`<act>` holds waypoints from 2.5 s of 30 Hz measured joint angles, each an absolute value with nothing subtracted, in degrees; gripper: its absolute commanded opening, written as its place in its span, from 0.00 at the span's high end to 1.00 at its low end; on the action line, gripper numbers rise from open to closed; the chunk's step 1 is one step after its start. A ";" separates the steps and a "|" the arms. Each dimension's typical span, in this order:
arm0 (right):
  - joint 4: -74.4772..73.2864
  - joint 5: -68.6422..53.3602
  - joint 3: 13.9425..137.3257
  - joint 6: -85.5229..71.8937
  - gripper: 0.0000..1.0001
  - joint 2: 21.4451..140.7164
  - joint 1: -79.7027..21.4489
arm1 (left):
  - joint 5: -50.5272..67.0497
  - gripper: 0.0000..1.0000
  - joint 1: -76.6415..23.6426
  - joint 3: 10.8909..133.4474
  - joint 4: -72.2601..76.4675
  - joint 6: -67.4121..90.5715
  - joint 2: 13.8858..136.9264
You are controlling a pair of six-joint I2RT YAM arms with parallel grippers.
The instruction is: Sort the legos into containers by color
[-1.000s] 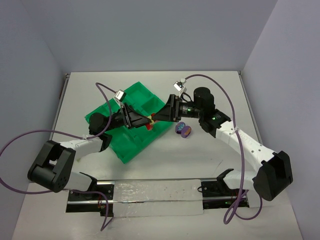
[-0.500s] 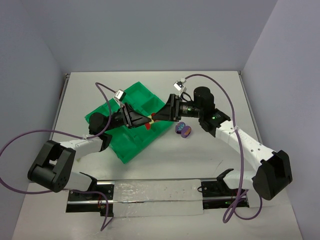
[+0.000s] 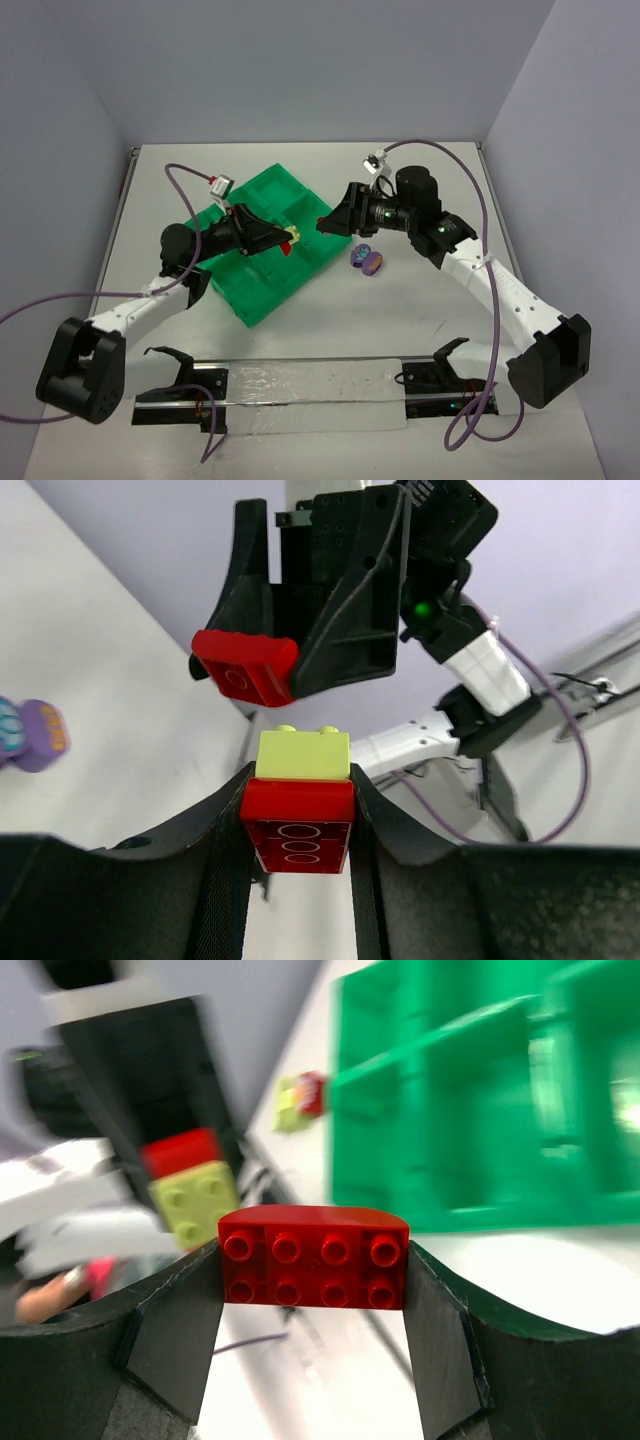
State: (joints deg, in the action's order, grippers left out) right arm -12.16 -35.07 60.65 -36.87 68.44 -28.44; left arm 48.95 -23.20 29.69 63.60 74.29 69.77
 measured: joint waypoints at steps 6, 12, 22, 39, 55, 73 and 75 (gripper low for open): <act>-22.30 -17.97 63.43 -30.91 0.57 68.85 -27.77 | 42.25 1.00 -19.53 34.87 30.30 58.54 56.26; -25.55 -6.21 66.09 -28.10 0.56 75.50 -28.74 | 31.54 1.00 -17.78 44.29 5.44 46.80 50.12; -25.37 0.86 79.26 -26.67 0.52 95.71 -31.87 | 23.12 1.00 -17.40 47.09 -9.09 41.27 50.26; -26.87 2.94 92.25 -25.61 0.21 112.14 -36.25 | 21.19 1.00 -17.15 47.66 -13.34 40.01 50.72; -27.34 3.88 90.70 -24.24 0.20 107.82 -36.51 | 21.25 1.00 -17.15 47.83 -13.34 38.36 52.72; 4.56 -33.68 54.70 -25.74 0.24 70.40 -34.72 | 50.08 1.00 -16.27 44.50 10.65 42.60 54.95; 8.27 -37.00 53.53 -27.80 0.26 70.41 -34.60 | 51.68 1.00 -16.27 44.40 13.24 43.68 55.18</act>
